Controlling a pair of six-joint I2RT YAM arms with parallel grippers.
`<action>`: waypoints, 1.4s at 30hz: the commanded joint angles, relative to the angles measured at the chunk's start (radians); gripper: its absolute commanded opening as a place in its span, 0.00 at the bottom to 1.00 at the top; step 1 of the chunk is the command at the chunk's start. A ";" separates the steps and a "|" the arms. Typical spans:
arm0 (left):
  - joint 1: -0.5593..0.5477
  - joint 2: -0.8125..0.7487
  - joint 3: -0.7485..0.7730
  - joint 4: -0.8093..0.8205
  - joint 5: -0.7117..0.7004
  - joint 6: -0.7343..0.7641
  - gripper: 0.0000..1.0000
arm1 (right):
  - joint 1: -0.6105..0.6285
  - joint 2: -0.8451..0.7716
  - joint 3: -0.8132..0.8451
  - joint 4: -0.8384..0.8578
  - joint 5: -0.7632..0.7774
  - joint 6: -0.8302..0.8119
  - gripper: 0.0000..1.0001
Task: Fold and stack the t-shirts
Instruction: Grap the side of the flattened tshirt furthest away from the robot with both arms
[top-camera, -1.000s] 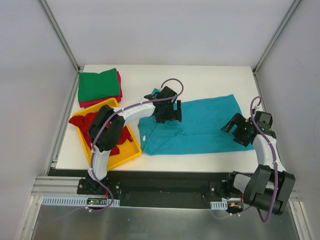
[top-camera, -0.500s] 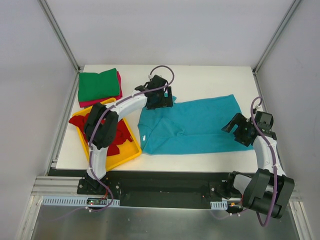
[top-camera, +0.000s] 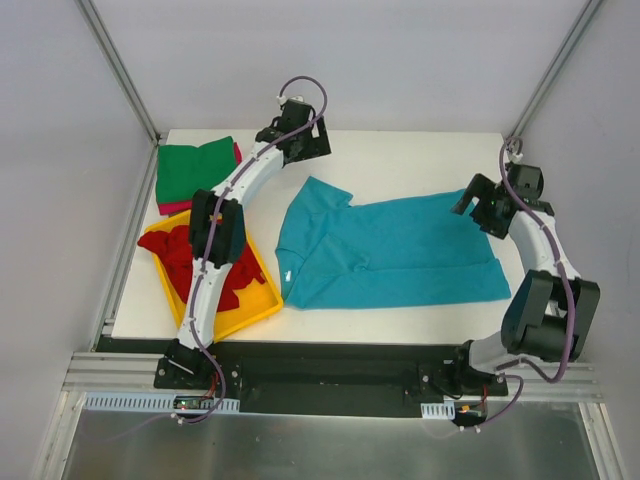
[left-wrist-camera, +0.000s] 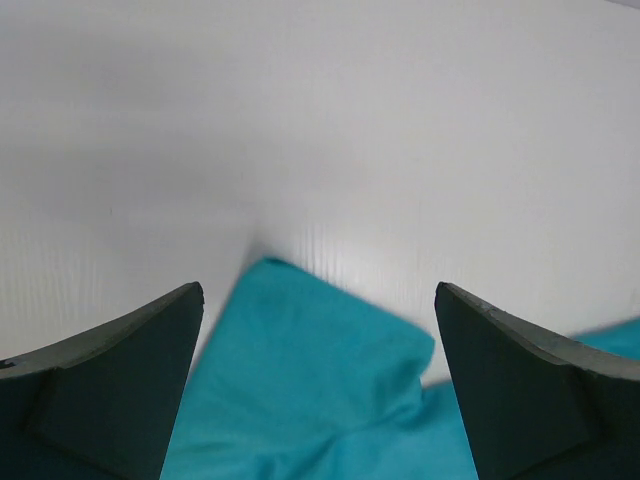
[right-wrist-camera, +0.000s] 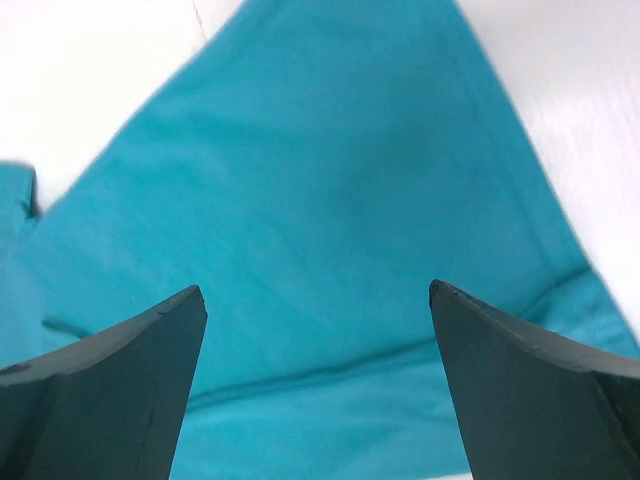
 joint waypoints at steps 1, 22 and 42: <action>0.008 0.180 0.230 -0.089 0.008 0.059 0.99 | 0.009 0.126 0.191 -0.015 0.109 -0.010 0.96; 0.002 0.317 0.281 -0.122 -0.032 0.022 0.31 | 0.008 0.234 0.251 -0.054 0.121 -0.054 0.96; 0.000 0.292 0.217 -0.138 0.001 0.006 0.00 | 0.049 0.774 0.926 -0.179 0.181 0.052 0.96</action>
